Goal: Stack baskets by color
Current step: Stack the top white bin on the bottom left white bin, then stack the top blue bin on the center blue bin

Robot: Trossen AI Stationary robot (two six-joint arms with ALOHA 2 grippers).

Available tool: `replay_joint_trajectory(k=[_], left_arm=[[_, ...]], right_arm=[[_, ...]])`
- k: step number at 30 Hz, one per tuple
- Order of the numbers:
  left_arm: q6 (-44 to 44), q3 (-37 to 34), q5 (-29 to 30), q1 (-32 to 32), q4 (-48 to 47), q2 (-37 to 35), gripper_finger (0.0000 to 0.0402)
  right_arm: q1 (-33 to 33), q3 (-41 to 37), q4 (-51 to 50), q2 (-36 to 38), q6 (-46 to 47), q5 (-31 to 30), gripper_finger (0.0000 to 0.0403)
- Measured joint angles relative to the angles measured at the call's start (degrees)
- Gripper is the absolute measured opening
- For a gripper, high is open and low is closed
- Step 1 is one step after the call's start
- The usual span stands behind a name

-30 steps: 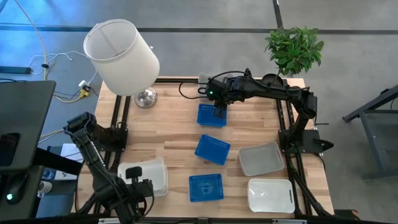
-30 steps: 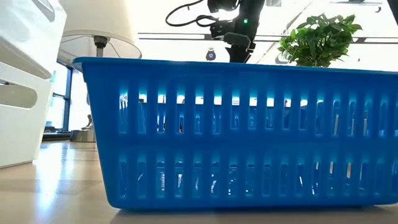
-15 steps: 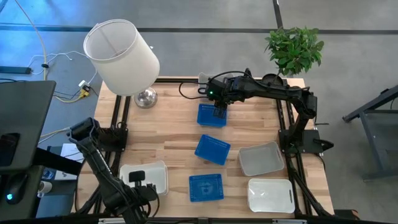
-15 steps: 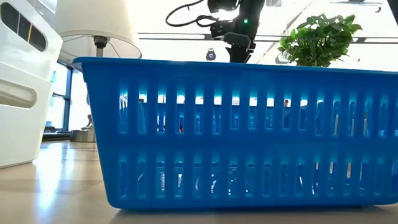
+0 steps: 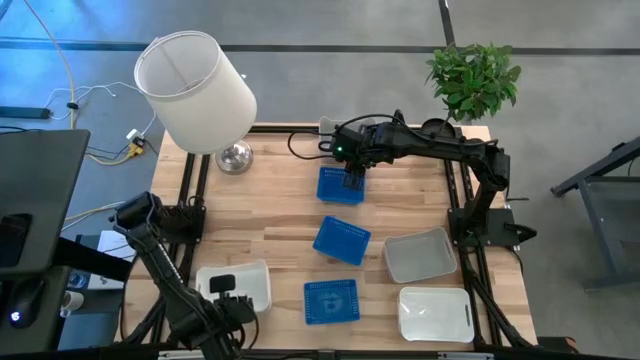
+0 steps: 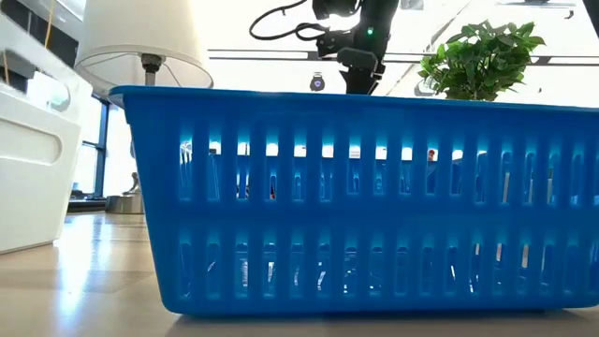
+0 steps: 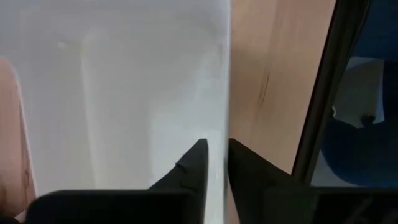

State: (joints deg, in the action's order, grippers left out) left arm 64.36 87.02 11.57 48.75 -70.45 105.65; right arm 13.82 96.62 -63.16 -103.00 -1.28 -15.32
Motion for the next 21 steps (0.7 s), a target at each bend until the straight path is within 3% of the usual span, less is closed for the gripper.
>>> replay_joint_trajectory(k=[9,21], left_arm=[[-1.96,-0.07,-2.62,-0.70,0.27,-0.70,0.0123],[-7.56,-0.07,2.33,-2.29,-5.07,-6.70,0.0127]], right_arm=[[0.00,0.00,-0.01,0.00,0.00,4.29,0.0131],[0.00,0.02,-1.50,0.00,-4.69,17.10,0.0131]])
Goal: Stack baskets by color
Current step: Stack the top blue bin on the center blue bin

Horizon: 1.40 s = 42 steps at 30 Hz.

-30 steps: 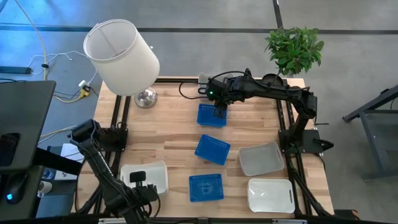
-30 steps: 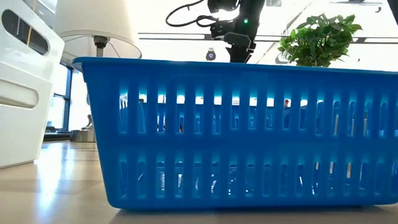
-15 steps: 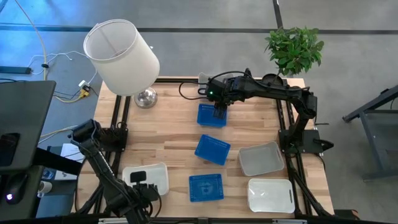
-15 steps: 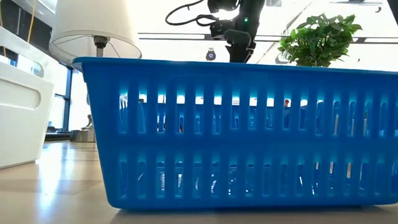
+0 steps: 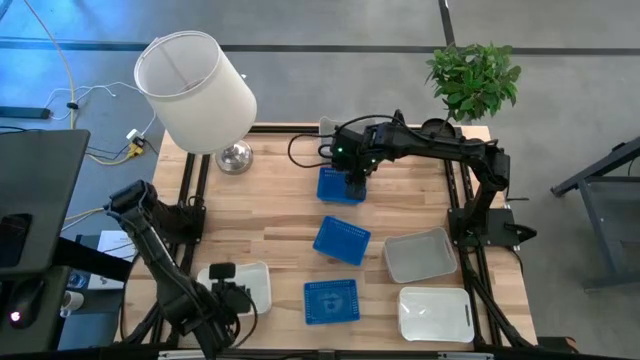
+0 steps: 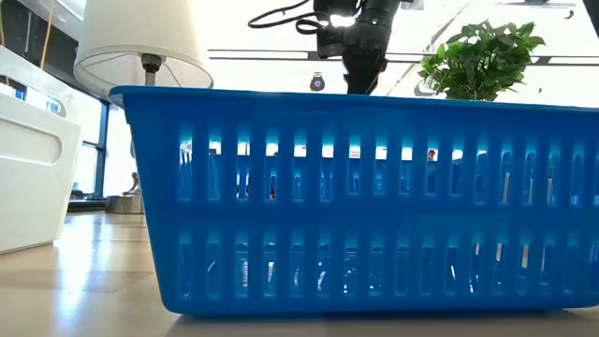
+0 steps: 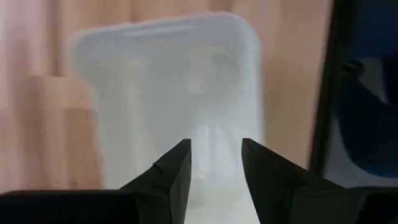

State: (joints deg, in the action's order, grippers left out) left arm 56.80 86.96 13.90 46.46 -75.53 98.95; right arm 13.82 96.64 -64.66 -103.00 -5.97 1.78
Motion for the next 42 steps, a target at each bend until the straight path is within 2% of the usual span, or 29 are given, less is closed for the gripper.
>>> replay_joint_trajectory(k=[5,9,13,17,23,31,42], left_arm=[[0.00,0.00,5.22,-1.73,-6.06,-3.24,0.0127],[0.02,0.00,10.49,-3.35,-8.65,-6.65,0.0127],[-1.15,0.01,12.46,-5.75,-9.37,-10.35,0.0126],[-1.49,-2.20,13.43,-7.33,-10.55,-14.85,0.0126],[2.91,-10.95,13.80,-8.74,-9.88,-23.61,0.0126],[3.64,-20.67,12.44,-9.51,-0.71,-32.54,0.0126],[2.85,-26.22,12.10,-15.16,0.15,-36.94,0.0126]], right_arm=[[-0.30,0.00,-2.60,-1.07,-2.00,3.19,0.0131],[-1.40,0.00,-3.55,-3.11,-3.60,2.58,0.0131],[-2.55,0.00,-3.16,-4.85,-5.01,1.22,0.0131],[-3.45,0.00,-2.57,-6.22,-4.31,-2.43,0.0131],[-4.24,0.00,-1.91,-8.79,-3.09,-6.28,0.0131],[-4.17,0.00,-0.58,-12.59,-2.47,-5.55,0.0131],[-4.17,0.00,-0.18,-14.53,1.62,-2.63,0.0131]])
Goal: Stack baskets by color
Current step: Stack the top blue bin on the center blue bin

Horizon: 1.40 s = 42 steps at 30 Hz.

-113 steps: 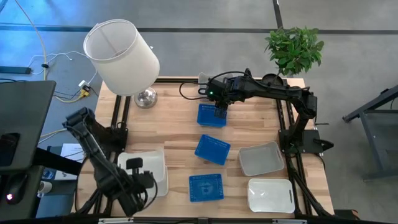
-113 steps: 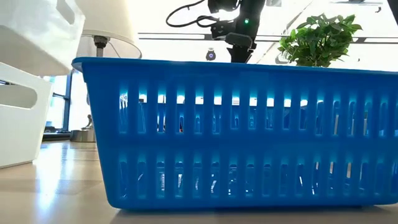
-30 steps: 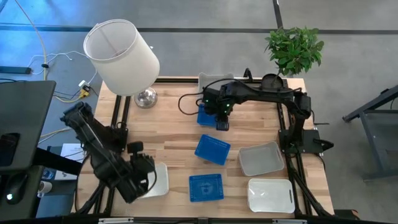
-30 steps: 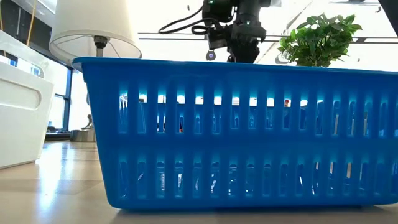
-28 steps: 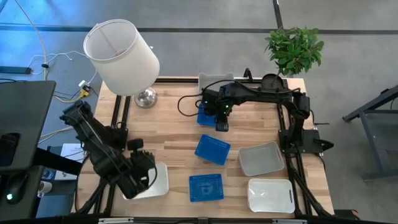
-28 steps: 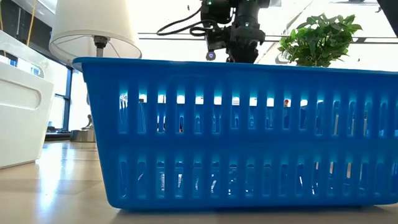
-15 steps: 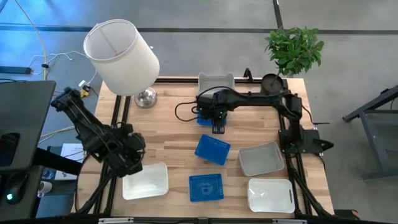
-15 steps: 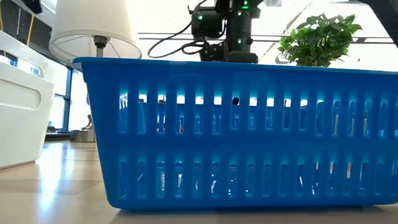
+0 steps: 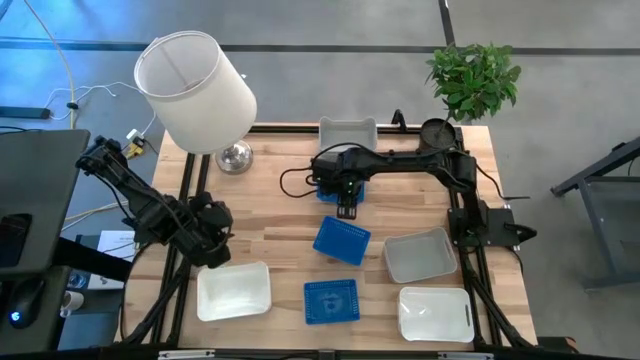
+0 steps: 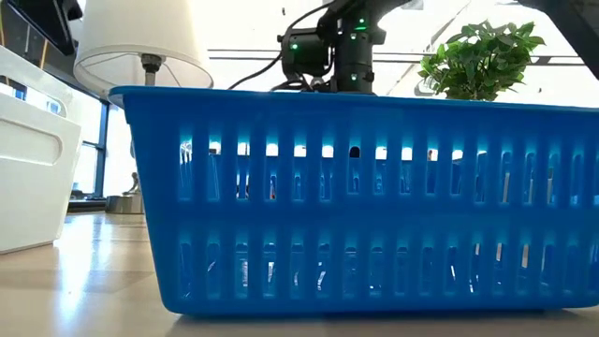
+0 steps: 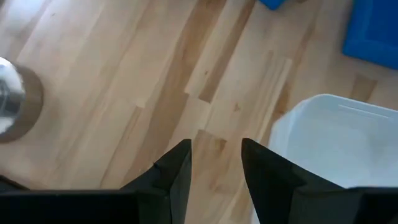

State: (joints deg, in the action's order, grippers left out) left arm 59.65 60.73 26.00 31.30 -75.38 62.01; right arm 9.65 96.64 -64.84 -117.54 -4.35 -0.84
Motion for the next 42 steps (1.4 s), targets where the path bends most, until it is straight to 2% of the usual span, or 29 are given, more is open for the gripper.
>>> replay_joint_trajectory(k=[11,14,17,28,35,42], left_arm=[[-9.27,-0.01,0.07,-5.72,0.09,-1.58,0.0126],[-11.88,-0.01,0.04,-6.94,0.07,-2.02,0.0126],[-14.45,-0.01,0.06,-8.14,0.05,-2.45,0.0126],[-20.43,-0.01,-0.04,-10.68,0.03,-3.09,0.0126],[-20.90,-0.01,0.18,-10.66,0.05,-3.09,0.0126],[-20.90,-0.01,0.22,-10.66,0.09,-3.07,0.0126]], right_arm=[[-0.33,0.04,-0.11,-2.60,3.75,-0.24,0.0131],[-0.44,0.02,-0.33,-3.23,5.83,-2.39,0.0128],[-0.44,0.02,-0.59,-3.23,7.46,-3.47,0.0111],[-1.38,0.02,-0.87,-3.48,8.66,-3.40,0.0010],[-3.70,0.02,-4.31,-3.46,12.60,-4.87,0.0003],[-7.60,0.02,-7.59,-0.72,20.98,-7.73,0.0002]])
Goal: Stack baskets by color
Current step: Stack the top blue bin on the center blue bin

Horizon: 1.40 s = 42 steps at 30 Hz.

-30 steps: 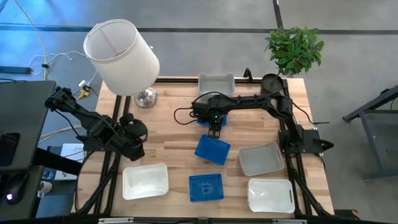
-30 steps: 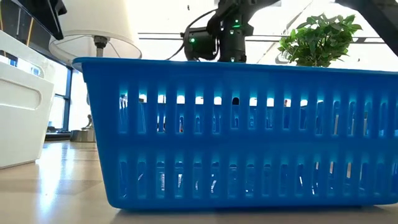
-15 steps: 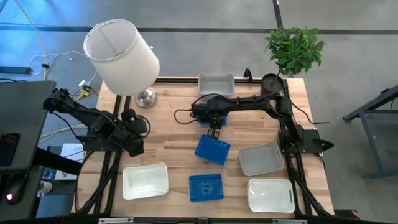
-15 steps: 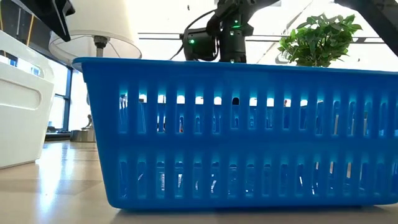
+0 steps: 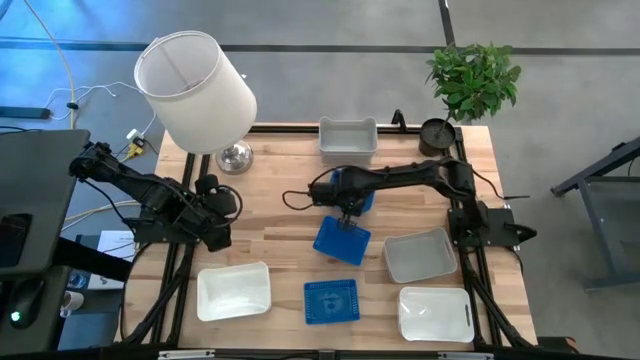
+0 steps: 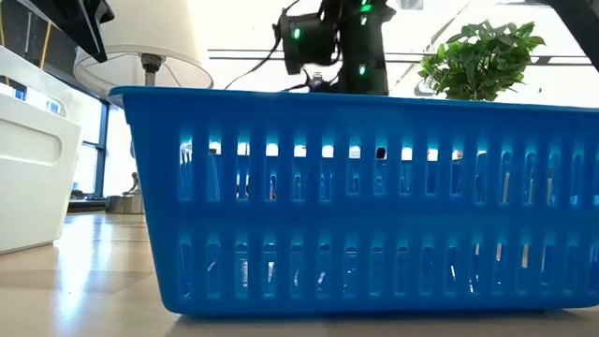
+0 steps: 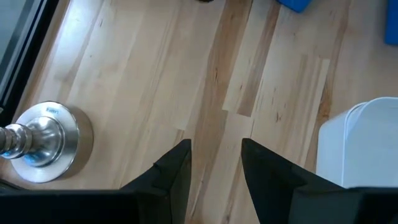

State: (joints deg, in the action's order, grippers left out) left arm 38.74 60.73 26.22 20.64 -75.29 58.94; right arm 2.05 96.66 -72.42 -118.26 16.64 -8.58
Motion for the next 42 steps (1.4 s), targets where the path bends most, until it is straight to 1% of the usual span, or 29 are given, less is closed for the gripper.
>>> replay_joint_trajectory(k=[5,11,18,23,26,32,35,40,42], left_arm=[[-0.82,0.00,0.16,0.00,0.00,-0.02,0.0126],[-1.47,0.00,1.49,0.00,0.16,0.00,0.0126],[-1.44,0.00,2.58,0.00,0.20,0.02,0.0126],[-0.89,0.00,2.75,-0.02,0.24,0.02,0.0126],[0.44,0.00,2.78,-0.54,0.24,0.04,0.0126],[1.56,0.00,2.75,-2.36,0.22,0.04,0.0126],[1.61,0.00,2.75,-3.13,0.24,0.04,0.0126],[1.62,0.00,2.75,-4.06,0.20,0.04,0.0126],[1.62,0.00,2.75,-4.42,0.21,0.04,0.0126]], right_arm=[[-3.68,0.00,-0.78,3.59,6.55,-1.94,0.0001],[-8.22,0.00,-1.92,7.47,14.65,-1.88,0.0001],[-13.36,0.02,-1.88,10.27,20.80,-3.47,0.0000],[-16.08,0.02,-1.80,10.32,21.95,-3.42,0.0000],[-17.34,0.07,-1.13,10.32,21.97,-4.65,0.0000],[-19.37,3.01,0.51,10.25,20.91,-6.04,0.0000],[-19.88,4.54,0.85,10.28,20.64,-6.08,0.0000],[-20.54,4.59,1.05,10.06,21.12,-5.90,0.0000],[-20.55,4.57,1.97,9.70,21.44,-4.56,0.0000]])
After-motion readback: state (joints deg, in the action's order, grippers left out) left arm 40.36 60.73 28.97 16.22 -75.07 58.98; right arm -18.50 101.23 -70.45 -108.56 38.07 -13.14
